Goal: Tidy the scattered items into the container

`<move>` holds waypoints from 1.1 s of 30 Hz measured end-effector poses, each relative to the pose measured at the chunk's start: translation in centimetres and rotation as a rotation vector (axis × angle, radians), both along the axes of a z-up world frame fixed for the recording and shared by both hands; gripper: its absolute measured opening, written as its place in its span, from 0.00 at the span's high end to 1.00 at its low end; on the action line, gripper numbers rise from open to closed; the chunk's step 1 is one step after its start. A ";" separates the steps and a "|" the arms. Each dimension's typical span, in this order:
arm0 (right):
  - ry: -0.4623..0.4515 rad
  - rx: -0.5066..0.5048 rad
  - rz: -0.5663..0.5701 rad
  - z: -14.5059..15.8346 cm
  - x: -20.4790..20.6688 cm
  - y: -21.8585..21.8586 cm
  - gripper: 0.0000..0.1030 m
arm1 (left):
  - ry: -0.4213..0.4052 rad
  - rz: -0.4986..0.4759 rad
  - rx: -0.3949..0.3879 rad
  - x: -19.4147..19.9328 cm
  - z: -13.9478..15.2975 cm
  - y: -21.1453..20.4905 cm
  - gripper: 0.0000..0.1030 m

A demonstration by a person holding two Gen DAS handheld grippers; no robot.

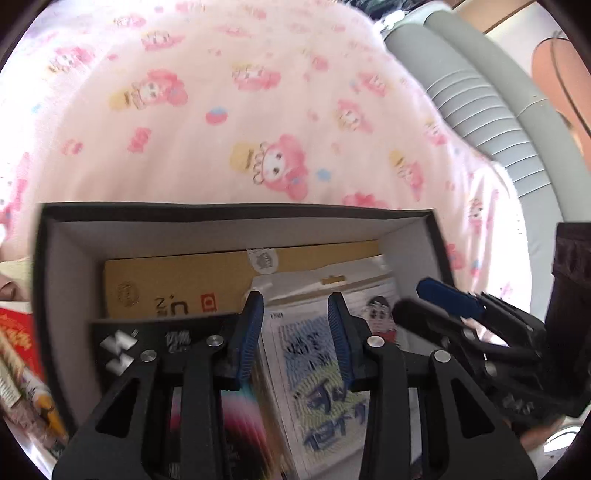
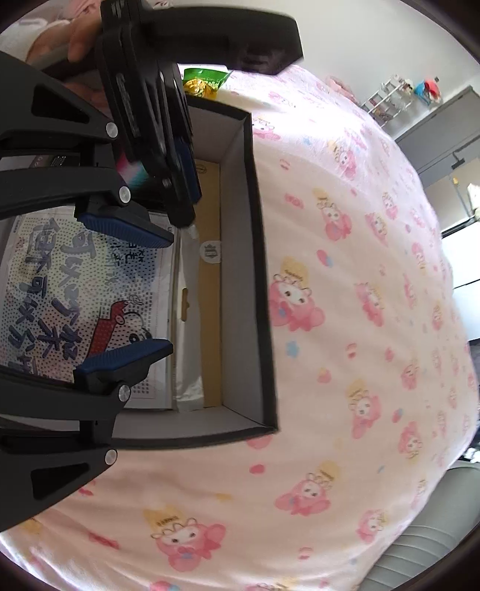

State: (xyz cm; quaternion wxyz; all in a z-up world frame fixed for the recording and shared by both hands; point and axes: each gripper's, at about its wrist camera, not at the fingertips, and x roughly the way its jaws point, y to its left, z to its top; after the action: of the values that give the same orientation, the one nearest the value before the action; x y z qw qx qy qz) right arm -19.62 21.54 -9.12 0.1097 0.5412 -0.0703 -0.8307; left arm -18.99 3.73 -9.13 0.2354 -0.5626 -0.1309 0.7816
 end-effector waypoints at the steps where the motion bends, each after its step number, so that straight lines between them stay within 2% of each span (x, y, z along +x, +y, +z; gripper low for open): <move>1: 0.022 0.004 -0.001 0.9 0.6 0.2 0.53 | 0.031 0.002 -0.001 1.2 1.3 -0.2 0.65; 3: 0.051 -0.027 -0.009 2.9 2.0 0.6 0.53 | 0.100 0.007 0.015 3.7 3.9 -0.7 0.61; 6: 0.110 -0.039 0.014 6.3 5.4 0.0 0.53 | 0.174 0.018 0.051 6.4 6.3 -0.6 0.47; 11: 0.182 0.021 0.063 9.7 11.5 -2.7 0.53 | 0.250 0.035 0.054 12.3 9.6 -1.7 0.45; 14: 0.214 0.032 0.034 10.4 14.3 -4.1 0.52 | 0.259 0.062 0.059 15.1 10.8 -3.7 0.44; 18: 0.206 -0.042 0.029 9.7 17.0 -6.4 0.52 | 0.227 0.099 0.088 17.9 10.6 -7.1 0.44; 22: 0.170 -0.087 0.140 8.7 17.5 -9.9 0.53 | 0.189 0.164 0.082 19.6 9.9 -11.1 0.44; 26: 0.160 -0.172 0.236 8.3 17.8 -12.2 0.52 | 0.215 0.279 0.047 21.0 10.0 -15.7 0.44; 30: 0.123 -0.124 0.207 5.8 16.9 -12.4 0.52 | 0.188 0.399 0.033 21.5 8.3 -20.1 0.44; 33: 0.180 -0.221 0.284 4.1 17.9 -12.5 0.52 | 0.175 0.419 0.040 21.3 7.0 -21.4 0.44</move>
State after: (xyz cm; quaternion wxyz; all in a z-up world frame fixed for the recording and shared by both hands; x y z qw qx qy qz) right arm -1.72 9.03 -5.05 0.2902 0.4539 -0.0738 -0.8392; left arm 2.29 -17.71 -2.11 0.0897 -0.4486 -0.2394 0.8564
